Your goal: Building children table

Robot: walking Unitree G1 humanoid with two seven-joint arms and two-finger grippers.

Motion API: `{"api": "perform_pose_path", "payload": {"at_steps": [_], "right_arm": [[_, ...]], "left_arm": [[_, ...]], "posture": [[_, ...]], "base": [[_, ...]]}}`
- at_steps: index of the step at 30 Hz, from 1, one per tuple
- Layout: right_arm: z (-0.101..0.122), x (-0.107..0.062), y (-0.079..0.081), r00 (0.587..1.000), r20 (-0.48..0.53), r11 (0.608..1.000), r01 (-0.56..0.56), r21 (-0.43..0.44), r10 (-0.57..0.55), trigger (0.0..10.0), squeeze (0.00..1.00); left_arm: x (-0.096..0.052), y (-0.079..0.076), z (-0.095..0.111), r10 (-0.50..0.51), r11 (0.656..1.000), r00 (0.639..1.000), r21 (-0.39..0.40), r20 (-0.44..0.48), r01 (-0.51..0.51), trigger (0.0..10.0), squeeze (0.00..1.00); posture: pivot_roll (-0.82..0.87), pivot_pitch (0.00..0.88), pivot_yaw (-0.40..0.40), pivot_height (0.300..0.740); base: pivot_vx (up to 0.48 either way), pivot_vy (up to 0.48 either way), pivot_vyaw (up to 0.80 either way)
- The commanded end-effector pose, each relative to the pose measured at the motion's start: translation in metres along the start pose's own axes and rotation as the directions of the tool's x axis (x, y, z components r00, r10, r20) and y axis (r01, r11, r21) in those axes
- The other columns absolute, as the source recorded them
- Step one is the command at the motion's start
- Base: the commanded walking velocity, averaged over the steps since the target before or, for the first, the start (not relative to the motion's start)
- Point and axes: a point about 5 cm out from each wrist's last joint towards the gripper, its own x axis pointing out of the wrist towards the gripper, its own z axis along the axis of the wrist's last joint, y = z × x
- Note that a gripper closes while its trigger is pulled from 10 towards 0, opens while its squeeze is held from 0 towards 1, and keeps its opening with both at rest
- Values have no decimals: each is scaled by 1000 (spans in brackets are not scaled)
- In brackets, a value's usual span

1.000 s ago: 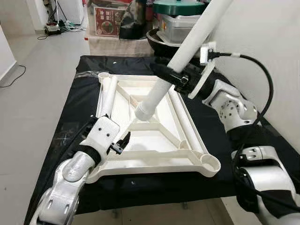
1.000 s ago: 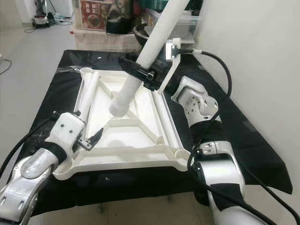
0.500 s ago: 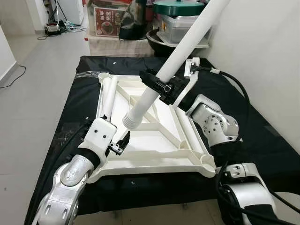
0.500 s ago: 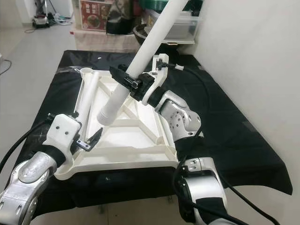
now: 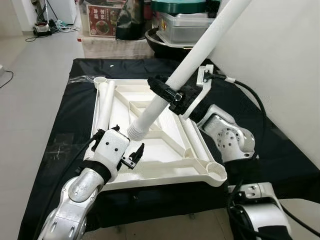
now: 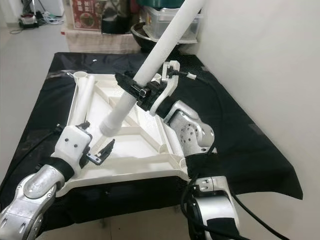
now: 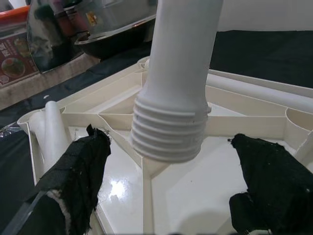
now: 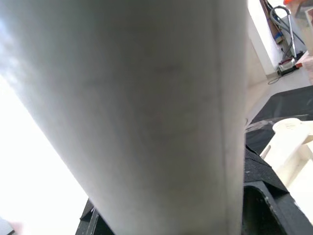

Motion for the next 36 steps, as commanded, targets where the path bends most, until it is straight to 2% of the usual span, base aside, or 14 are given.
{"api": "perform_pose_path", "payload": {"at_steps": [1,9,11,23,26,30,33,34,36], "right_arm": [[2,0,3,1000,9,1000,0,-9,0,10000,0],[1,-1,8,1000,10,1000,-13,2,13,10000,0],[1,-2,8,1000,8,1000,-15,-2,15,10000,0],[-3,-2,8,1000,-26,998,-15,-67,13,10000,0],[-6,-8,2,995,-100,982,-22,-189,3,10000,0],[-7,-10,0,993,-120,975,-24,-219,-3,10000,0],[-8,-15,-6,986,-165,952,-18,-307,-34,10000,0],[-8,-15,-6,986,-165,952,-18,-307,-34,10000,0],[-9,-25,-15,972,-217,921,-2,-390,-90,10000,0]], "left_arm": [[2,-5,-3,-21,1000,1000,-14,-9,21,10000,0],[7,-10,-5,-26,1000,1000,-8,-9,26,10000,0],[7,-11,-4,-13,999,1000,-37,4,13,10000,0],[1,-2,-14,20,998,999,-60,-30,-21,10000,0],[-5,11,-23,72,994,995,-83,-67,-78,10000,0],[-7,14,-25,82,993,994,-80,-77,-88,10000,0],[-12,16,-31,92,991,991,-85,-99,-100,10000,0],[-12,16,-31,92,991,991,-85,-99,-100,10000,0],[-26,12,-43,70,992,987,-93,-148,-85,10000,0]], "posture": [[105,0,-110,740],[105,0,-106,740],[104,0,-106,740],[104,0,-103,740],[108,0,-107,740],[108,0,-107,740],[107,0,-108,740],[107,0,-108,740],[103,0,-110,740]], "base": [[0,-461,0],[0,-442,0],[0,0,0],[0,0,0],[0,0,0],[0,0,0],[0,0,0],[0,0,0],[0,0,0]]}}
